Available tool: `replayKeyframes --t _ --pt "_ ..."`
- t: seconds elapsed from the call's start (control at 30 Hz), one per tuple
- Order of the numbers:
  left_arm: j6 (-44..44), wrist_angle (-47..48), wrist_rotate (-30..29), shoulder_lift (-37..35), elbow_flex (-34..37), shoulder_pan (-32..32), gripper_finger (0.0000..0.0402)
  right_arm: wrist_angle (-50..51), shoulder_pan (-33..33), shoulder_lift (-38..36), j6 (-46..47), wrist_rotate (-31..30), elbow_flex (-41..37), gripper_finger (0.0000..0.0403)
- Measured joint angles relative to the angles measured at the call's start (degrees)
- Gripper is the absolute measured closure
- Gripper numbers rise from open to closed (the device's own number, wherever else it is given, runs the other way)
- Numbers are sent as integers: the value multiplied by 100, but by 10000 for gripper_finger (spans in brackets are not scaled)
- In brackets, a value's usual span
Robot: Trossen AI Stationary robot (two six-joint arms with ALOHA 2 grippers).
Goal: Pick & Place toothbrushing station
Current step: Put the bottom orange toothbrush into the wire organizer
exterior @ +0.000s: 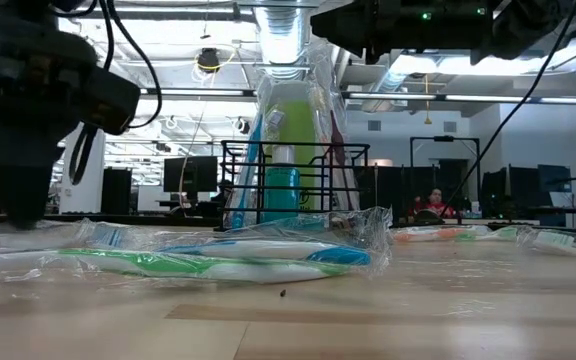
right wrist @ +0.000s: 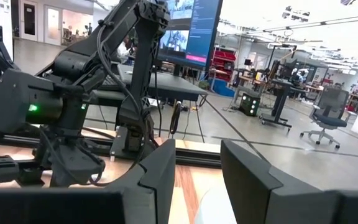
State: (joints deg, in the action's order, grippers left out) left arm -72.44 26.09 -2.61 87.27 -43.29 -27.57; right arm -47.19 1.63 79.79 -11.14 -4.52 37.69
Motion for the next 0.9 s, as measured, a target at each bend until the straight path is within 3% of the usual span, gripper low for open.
replayKeyframes --t 0.4,0.53,0.67,0.9 --pt "2 -37 2 354 -7 9 285 8 -9 0 -104 0 0 284" --pt "3 -118 7 321 0 17 321 8 -9 0 -101 -1 0 284" --pt "15 -116 52 314 0 15 386 8 -9 0 -98 1 0 284" --pt "154 -51 49 175 0 13 401 32 -9 2 -90 1 0 284"
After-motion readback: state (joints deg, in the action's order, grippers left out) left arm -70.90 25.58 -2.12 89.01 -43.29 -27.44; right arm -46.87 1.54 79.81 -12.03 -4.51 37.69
